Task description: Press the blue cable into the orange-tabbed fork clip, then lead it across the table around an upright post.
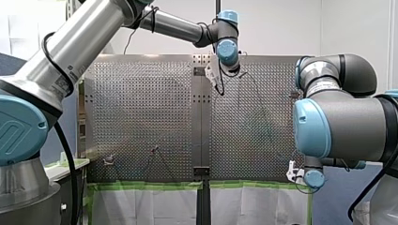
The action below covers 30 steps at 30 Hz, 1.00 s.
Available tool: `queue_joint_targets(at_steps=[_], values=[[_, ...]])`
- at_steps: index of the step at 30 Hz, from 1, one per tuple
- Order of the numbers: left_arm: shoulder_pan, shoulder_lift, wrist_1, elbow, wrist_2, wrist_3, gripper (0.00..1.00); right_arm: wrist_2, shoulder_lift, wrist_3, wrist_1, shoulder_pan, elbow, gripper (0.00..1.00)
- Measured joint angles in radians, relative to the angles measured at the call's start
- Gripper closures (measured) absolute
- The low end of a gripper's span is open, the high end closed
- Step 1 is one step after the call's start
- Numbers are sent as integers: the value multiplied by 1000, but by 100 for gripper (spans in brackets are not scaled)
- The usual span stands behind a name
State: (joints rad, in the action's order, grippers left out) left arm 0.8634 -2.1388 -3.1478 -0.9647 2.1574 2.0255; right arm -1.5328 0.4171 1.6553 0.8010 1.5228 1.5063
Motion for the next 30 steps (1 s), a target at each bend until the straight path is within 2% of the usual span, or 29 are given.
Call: queue_joint_targets(at_steps=[7, 11, 20, 26, 30], values=[[-21, 54, -55, 55, -55, -55, 0, 3, 0, 0, 0, 1, 0, 100], [-31, 62, -91, 91, -91, -91, 0, 3, 0, 0, 0, 1, 0, 100], [-43, 5, -163, 157, -164, -164, 0, 3, 0, 0, 0, 2, -1, 100], [-51, -46, -220, 167, -220, -220, 0, 3, 0, 0, 0, 1, 0, 100], [-53, -59, -255, 167, -255, -255, 0, 3, 0, 0, 0, 0, 0, 100]])
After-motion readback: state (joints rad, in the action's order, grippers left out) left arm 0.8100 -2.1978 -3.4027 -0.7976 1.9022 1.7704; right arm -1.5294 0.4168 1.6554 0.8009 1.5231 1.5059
